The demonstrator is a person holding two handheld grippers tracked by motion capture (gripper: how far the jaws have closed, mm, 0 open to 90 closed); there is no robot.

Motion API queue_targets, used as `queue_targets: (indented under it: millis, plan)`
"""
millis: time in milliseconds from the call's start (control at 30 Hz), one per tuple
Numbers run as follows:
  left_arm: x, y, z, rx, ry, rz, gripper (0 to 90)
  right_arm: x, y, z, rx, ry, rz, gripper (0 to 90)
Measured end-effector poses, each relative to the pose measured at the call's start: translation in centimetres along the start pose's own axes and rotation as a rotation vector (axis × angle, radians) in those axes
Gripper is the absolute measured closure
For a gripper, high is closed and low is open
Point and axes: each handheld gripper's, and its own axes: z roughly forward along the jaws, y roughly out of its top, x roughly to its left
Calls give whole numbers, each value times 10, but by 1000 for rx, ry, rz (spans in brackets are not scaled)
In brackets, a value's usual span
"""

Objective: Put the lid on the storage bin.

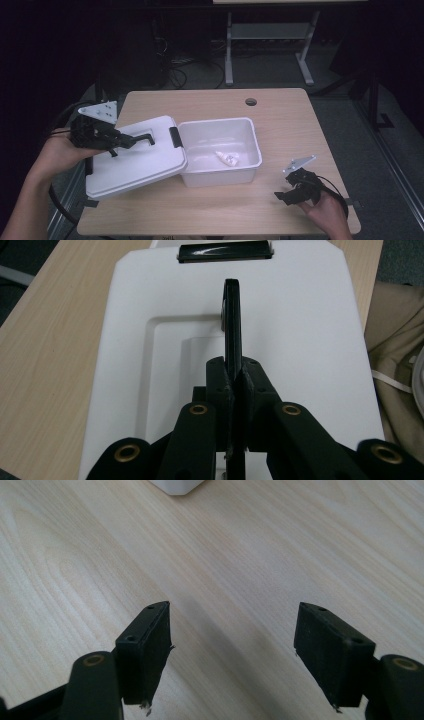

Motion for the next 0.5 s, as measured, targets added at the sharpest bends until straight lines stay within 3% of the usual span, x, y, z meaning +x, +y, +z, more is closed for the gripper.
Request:
queue_targets:
  millis: [500]
  plan:
    - [1,24,10,-4,-20,33,841,2,-1,-3,-7,-2,-2,302]
